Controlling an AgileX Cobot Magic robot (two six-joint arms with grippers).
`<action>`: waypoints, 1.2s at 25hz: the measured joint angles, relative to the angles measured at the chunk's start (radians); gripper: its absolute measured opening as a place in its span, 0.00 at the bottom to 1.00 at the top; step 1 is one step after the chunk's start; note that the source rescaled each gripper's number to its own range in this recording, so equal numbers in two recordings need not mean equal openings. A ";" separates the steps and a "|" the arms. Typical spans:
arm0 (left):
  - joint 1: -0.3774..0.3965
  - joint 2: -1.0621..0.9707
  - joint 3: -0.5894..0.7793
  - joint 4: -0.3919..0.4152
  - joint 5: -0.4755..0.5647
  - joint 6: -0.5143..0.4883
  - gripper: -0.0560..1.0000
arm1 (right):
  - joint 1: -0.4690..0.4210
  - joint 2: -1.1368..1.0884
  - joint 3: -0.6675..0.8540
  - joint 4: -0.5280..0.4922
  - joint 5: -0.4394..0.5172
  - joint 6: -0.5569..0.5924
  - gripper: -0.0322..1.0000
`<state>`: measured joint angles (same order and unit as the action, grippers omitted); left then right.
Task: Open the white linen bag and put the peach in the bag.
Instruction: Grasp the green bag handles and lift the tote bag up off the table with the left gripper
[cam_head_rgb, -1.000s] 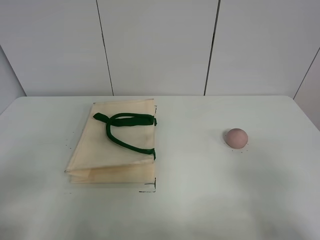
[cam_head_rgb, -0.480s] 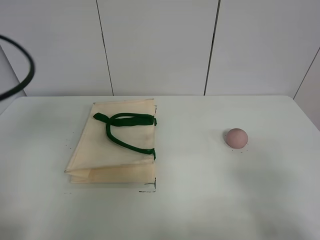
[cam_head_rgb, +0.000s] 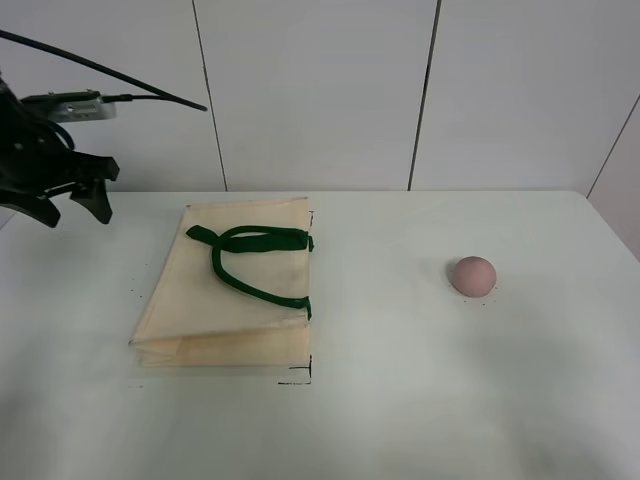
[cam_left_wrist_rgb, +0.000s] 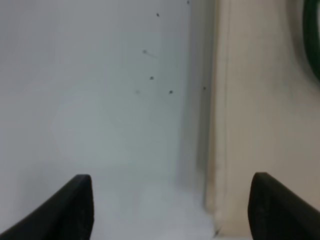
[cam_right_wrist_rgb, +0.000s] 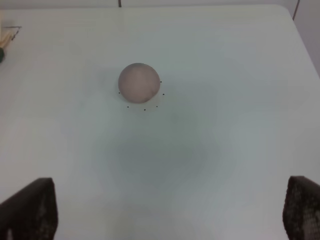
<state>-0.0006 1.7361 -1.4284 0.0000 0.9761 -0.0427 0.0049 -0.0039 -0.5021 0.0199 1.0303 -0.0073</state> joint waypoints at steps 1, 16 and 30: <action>-0.015 0.033 -0.021 0.000 0.002 -0.022 0.95 | 0.000 0.000 0.000 0.000 0.000 0.000 1.00; -0.289 0.409 -0.312 -0.007 -0.053 -0.272 0.95 | 0.000 0.000 0.000 0.000 0.000 0.000 1.00; -0.289 0.586 -0.321 0.021 -0.134 -0.305 0.95 | 0.000 0.000 0.000 0.000 0.000 0.000 1.00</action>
<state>-0.2899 2.3220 -1.7495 0.0211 0.8422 -0.3476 0.0049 -0.0039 -0.5021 0.0199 1.0303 -0.0073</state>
